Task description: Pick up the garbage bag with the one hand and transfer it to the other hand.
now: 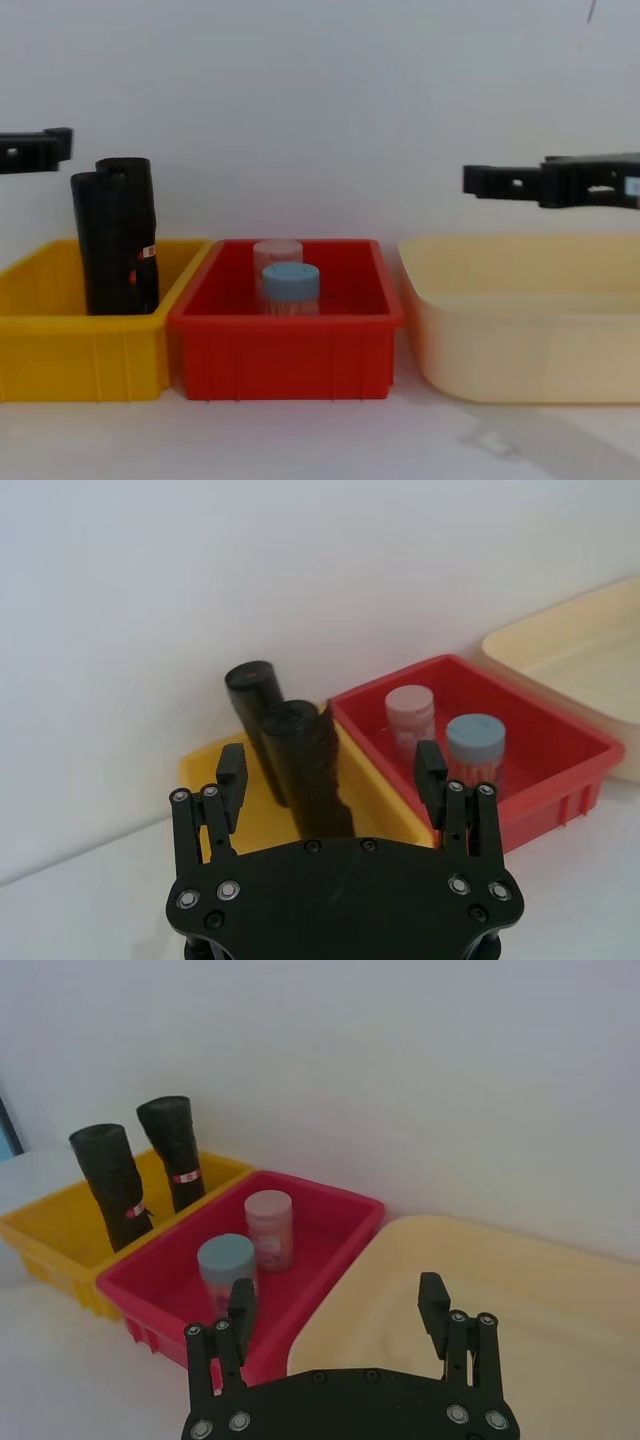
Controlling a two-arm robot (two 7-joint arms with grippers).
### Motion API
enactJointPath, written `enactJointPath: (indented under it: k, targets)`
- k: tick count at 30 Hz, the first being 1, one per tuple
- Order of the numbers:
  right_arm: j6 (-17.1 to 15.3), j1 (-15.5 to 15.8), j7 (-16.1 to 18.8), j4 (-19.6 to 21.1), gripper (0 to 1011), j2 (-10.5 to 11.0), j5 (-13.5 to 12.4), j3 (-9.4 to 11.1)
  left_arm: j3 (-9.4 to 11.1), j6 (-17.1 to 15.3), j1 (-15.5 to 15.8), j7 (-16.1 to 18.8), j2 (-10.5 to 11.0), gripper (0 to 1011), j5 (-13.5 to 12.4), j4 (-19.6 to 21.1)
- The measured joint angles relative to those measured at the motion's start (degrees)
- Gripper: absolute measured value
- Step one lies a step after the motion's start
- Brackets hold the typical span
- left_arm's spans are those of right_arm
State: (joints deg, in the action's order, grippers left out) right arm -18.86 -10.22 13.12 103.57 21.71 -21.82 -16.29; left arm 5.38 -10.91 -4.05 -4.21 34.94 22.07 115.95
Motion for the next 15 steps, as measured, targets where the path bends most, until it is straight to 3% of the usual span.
enactJointPath:
  k: [6, 15]
  targets:
    - [-3.07, -3.44, 0.09, -0.84, 1001, -0.68, 0.53, -1.77, -1.59, -0.41, 0.86, -2.33, 1.18, 1001, 1.85, -2.38]
    - [-5.66, -7.99, 0.68, -4.49, 1001, -2.05, 1.75, -3.91, -1.82, -0.55, 3.88, -5.38, 1.54, 1001, 3.52, -7.19]
